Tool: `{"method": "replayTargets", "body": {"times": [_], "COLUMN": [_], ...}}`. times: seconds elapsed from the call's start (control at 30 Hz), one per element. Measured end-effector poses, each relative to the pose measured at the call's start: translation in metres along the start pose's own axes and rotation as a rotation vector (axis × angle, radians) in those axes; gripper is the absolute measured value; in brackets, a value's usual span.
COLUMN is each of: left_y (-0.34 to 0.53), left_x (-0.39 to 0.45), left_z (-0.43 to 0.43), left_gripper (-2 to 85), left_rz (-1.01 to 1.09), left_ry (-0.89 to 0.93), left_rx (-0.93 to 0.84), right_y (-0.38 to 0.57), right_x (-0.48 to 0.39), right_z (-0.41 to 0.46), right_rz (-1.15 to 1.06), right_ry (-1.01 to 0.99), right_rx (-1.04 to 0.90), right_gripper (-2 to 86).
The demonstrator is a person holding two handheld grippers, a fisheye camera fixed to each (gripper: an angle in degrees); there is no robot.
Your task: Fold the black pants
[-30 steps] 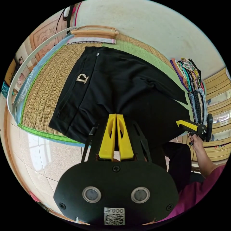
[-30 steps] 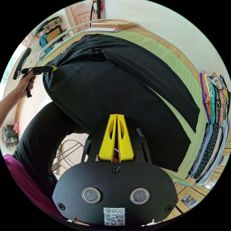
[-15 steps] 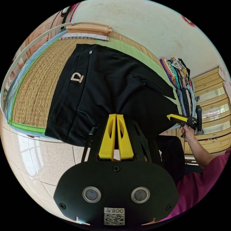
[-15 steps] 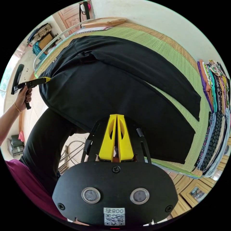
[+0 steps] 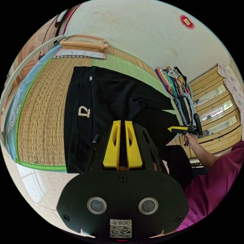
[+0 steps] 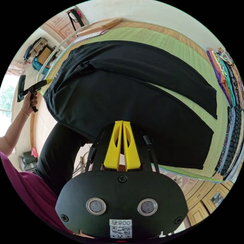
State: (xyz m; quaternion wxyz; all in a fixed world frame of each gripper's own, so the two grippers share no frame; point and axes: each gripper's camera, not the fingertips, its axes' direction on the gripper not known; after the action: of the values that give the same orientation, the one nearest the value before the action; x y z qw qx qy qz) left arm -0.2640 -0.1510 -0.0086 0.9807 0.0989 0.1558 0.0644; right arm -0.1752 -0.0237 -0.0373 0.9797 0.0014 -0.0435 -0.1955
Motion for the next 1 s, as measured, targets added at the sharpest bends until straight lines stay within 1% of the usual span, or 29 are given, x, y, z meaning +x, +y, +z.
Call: {"method": "replayTargets", "body": {"times": [0.2, 0.37, 0.47, 0.63, 0.83, 1.0], "left_y": [-0.086, -0.157, -0.198, -0.26, -0.304, -0.324], "left_x": [-0.023, -0.045, -0.056, -0.061, -0.059, -0.05], "left_z": [0.001, 0.012, 0.025, 0.051, 0.085, 0.093], "left_gripper": [6.0, 7.1, 7.5, 8.7, 10.1, 9.6], "left_rz": [0.082, 0.085, 0.094, 0.144, 0.209, 0.25], "left_ry": [-0.092, -0.132, -0.168, -0.248, -0.344, -0.354], "left_rx": [0.021, 0.007, -0.031, -0.127, -0.264, -0.269], "right_y": [-0.026, -0.087, -0.13, -0.199, -0.266, -0.303], "right_x": [0.035, 0.047, 0.05, 0.047, 0.033, 0.034], "right_z": [-0.038, -0.058, -0.064, -0.065, -0.053, -0.042], "right_rz": [0.013, -0.067, -0.12, -0.216, -0.345, -0.384], "right_ry": [-0.049, -0.022, 0.0, 0.029, 0.105, 0.138], "right_rx": [0.104, 0.161, 0.177, 0.159, 0.117, 0.087], "right_gripper": [0.3, 2.3, 3.9, 6.8, 8.1, 8.5]}}
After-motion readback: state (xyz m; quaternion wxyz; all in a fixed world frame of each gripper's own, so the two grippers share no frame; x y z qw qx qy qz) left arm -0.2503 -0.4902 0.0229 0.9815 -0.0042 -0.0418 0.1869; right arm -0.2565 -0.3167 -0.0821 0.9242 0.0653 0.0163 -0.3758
